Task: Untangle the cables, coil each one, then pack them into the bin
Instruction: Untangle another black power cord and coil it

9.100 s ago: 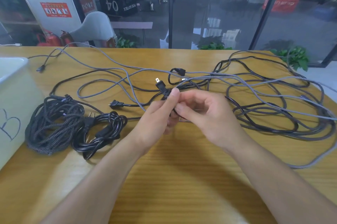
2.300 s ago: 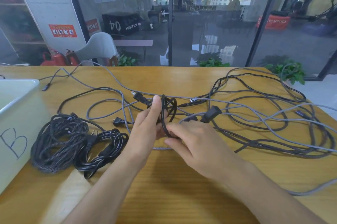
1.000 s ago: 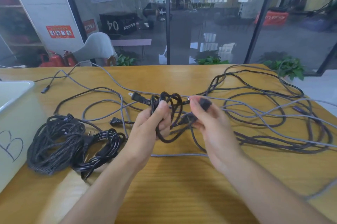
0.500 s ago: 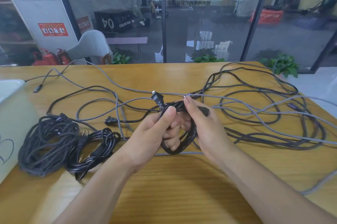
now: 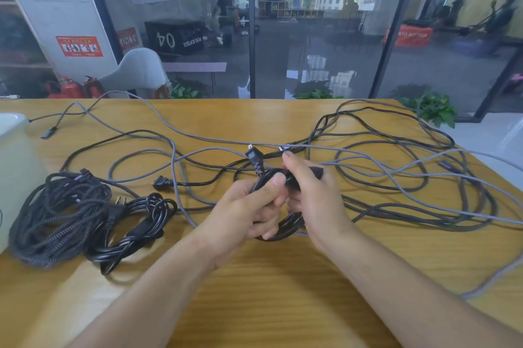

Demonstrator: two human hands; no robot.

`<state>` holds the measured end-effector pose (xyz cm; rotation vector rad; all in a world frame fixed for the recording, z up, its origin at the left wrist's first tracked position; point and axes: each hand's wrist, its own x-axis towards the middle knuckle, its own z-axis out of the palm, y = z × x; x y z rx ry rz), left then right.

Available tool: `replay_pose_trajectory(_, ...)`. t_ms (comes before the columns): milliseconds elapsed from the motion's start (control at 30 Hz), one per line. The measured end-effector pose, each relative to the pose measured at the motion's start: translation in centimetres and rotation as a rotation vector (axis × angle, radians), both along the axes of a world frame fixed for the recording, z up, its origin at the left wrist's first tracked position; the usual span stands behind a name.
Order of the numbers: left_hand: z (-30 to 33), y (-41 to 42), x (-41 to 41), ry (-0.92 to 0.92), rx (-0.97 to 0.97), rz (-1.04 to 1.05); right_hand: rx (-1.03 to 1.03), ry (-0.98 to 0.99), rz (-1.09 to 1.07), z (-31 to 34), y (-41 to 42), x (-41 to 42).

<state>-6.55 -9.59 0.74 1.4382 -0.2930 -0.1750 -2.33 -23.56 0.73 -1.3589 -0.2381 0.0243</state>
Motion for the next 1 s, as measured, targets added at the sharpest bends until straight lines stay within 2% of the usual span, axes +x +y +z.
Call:
replay_pose_trajectory(100,0.0,-1.4,-0.3,0.073,-0.031,0.185,-0.027,-0.066,-0.077,-0.8,0.3,0.2)
replay_pose_trajectory(233,-0.2,-2.7,0.0,0.058,-0.032,0.374,-0.029,-0.128,-0.158,-0.9,0.3,0.3)
replay_pose_trajectory(700,-0.2,-3.7,-0.4,0.046,0.012,0.413,-0.110,-0.189,-0.211,-0.8,0.0,0.0)
replay_pose_trajectory(833,0.3,-4.0,-0.5,0.062,0.083,0.437,-0.096,-0.230,-0.217,-0.8,-0.4,0.2)
replay_pose_trajectory(1000,0.1,-3.7,-0.3,0.043,-0.048,0.491,-0.049,-0.248,-0.208,-0.7,-0.4,0.0)
